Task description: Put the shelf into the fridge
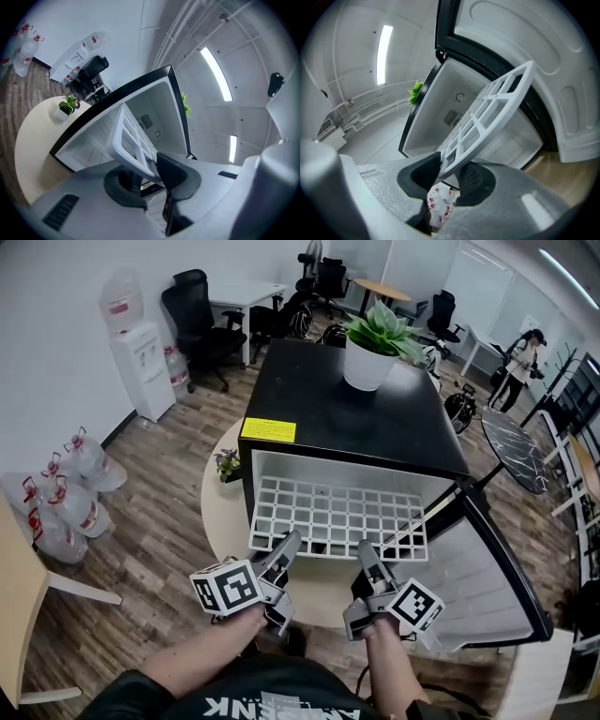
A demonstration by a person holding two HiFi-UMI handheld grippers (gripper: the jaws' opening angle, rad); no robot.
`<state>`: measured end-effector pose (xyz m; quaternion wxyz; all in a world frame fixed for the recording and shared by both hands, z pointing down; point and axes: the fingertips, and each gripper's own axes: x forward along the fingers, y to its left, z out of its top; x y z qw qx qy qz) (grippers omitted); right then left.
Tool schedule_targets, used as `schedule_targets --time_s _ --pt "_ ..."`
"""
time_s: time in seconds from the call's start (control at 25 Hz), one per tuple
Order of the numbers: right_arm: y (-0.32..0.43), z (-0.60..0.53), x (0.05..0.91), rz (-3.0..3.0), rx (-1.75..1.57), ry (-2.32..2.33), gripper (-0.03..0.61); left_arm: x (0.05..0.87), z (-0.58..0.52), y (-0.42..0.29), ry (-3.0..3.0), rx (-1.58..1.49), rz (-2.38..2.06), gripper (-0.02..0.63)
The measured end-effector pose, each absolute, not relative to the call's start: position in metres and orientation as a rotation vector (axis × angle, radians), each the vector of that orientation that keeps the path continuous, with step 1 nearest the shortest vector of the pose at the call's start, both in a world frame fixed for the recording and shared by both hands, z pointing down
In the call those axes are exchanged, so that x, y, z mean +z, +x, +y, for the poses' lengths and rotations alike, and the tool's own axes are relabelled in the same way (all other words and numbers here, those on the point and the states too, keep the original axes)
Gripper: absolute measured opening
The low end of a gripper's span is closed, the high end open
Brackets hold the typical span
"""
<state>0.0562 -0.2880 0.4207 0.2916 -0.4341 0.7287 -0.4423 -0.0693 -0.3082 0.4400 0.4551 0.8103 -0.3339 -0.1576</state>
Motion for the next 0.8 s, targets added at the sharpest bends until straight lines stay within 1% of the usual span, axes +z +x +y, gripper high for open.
schedule_targets --time_s 0.64,0.8 --pt "0.056 -0.317 0.411 1.978 -1.178 -1.087 0.092 0.438 -0.332 -0.064 1.973 -0.401 -0.846 0.080" --pt "0.081 -0.317 0.437 2.067 -1.163 -1.379 0.091 0.440 -0.338 -0.066 2.031 -0.365 -0.868 0.089"
